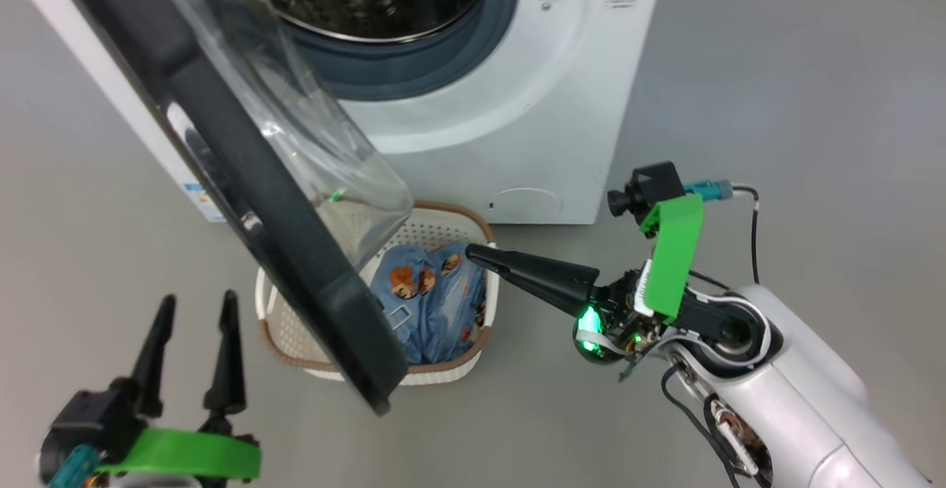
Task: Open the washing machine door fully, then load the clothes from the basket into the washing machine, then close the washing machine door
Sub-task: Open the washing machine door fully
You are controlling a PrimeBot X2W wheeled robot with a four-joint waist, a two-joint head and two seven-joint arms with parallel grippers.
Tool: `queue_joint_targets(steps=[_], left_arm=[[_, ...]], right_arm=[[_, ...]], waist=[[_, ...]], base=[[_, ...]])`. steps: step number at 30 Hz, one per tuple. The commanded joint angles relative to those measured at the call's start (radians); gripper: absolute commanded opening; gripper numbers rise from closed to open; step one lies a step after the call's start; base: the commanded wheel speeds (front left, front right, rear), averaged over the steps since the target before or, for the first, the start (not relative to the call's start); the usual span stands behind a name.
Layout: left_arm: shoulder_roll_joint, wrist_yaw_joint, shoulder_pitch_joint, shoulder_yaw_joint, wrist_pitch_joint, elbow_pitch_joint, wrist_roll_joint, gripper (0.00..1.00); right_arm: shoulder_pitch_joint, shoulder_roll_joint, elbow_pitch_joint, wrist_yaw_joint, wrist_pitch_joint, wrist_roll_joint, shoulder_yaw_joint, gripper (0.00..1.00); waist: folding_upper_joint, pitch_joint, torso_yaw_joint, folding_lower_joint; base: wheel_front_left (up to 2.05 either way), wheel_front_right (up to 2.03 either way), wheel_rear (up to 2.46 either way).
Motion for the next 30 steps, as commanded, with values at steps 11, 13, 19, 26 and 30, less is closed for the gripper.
queue_joint_targets(steps=[11,13,19,26,30], left_arm=[[0.026,-0.003,0.085,0.12,-0.009,-0.043,0.029,1.0],[0.023,-0.003,0.091,0.12,-0.009,-0.045,0.029,1.0],[0.018,-0.003,0.098,0.122,-0.009,-0.05,0.032,1.0],[0.014,-0.003,0.102,0.132,-0.009,-0.055,0.034,1.0],[0.013,-0.003,0.105,0.138,-0.009,-0.058,0.035,1.0]], right_arm=[[0.136,0.003,-0.096,0.007,-0.08,0.021,-0.018,0.82],[0.155,0.004,-0.107,0.007,-0.109,0.006,-0.034,1.0],[0.194,0.021,-0.148,0.007,-0.223,-0.077,-0.108,1.0],[0.23,0.046,-0.181,0.007,-0.396,-0.259,-0.189,1.0],[0.236,0.047,-0.176,0.007,-0.495,-0.357,-0.216,1.0]], waist=[[0.0,-0.086,-0.113,0.0001],[0.0,-0.089,-0.121,0.0001],[0.0,-0.09,-0.138,0.0001],[0.0,-0.09,-0.15,0.0001],[0.0,-0.09,-0.154,0.0001]], base=[[0.0,0.0,0.0],[0.0,0.0,0.0],[0.0,0.0,0.0],[0.0,0.0,0.0],[0.0,0.0,0.0]])
